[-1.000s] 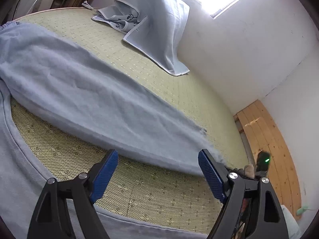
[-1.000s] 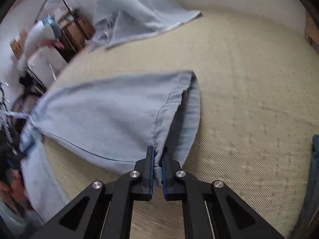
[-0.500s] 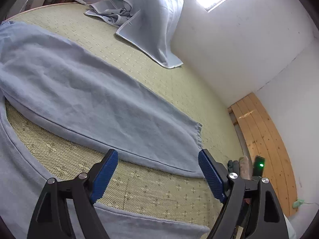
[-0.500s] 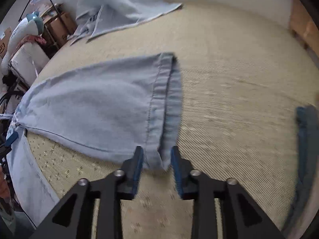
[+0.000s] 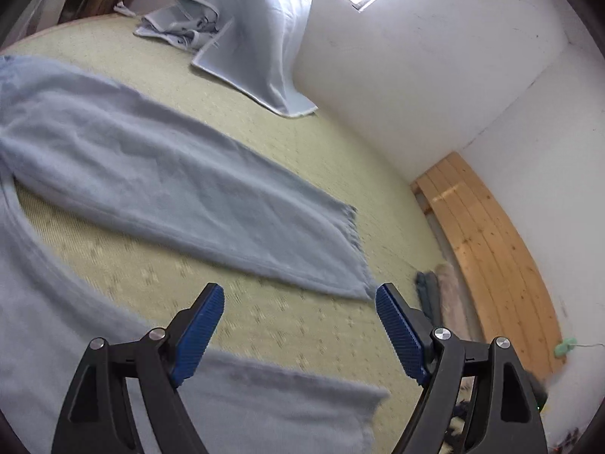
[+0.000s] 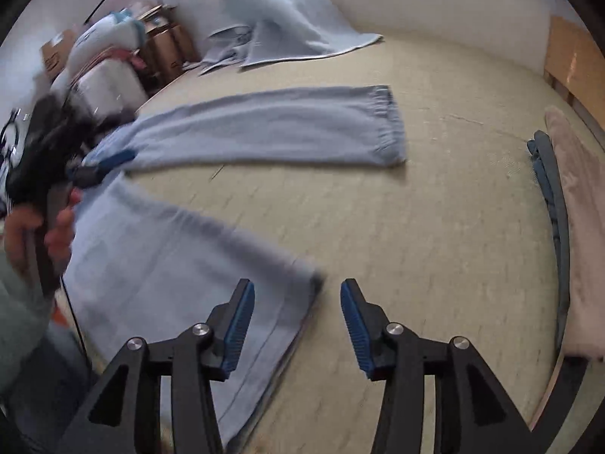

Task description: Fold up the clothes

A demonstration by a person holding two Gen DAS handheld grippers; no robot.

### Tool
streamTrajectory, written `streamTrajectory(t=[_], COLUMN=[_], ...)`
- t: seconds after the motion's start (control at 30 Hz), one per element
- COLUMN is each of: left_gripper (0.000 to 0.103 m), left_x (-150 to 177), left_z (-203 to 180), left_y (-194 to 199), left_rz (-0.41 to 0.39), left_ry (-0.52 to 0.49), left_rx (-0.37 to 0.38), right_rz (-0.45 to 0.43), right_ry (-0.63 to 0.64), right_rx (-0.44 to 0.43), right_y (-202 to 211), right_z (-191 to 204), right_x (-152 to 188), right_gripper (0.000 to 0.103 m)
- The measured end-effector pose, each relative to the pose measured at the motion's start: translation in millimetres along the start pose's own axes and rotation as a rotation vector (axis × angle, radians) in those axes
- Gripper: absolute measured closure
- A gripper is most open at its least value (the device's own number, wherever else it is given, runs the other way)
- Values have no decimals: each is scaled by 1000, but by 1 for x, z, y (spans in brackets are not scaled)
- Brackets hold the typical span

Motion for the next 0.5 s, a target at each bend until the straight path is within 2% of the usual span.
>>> streamTrajectory(t=[0.13, 0.27, 0.4, 0.5], left_gripper=[17, 17, 17, 17], left_x=[31, 79, 133, 166], left_z=[-18, -43, -62, -68], left_y=[11, 22, 36, 46], left_rz=[34, 120, 225, 282], left_ry=[-23, -79, -117, -100], left_rx=[31, 51, 54, 50], right_rz=[13, 17, -5, -34], right_ry=[-11, -25, -52, -98], right_rx=[-11, -15, -13, -46], right_y=[12, 21, 26, 32], right_z=[17, 22, 17, 12], right_x=[38, 69, 76, 74], right_gripper=[50, 49, 47, 47])
Point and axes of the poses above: each gripper's, at about its wrist camera, not at the fingertips, and y roughly against the way its jaws point, z to its left, x to its underside, the point moved 2 cm from there along -y, roughly the way its jaws point, and after that the axes turned 6 degrees about -y, right-handed, at the moved point
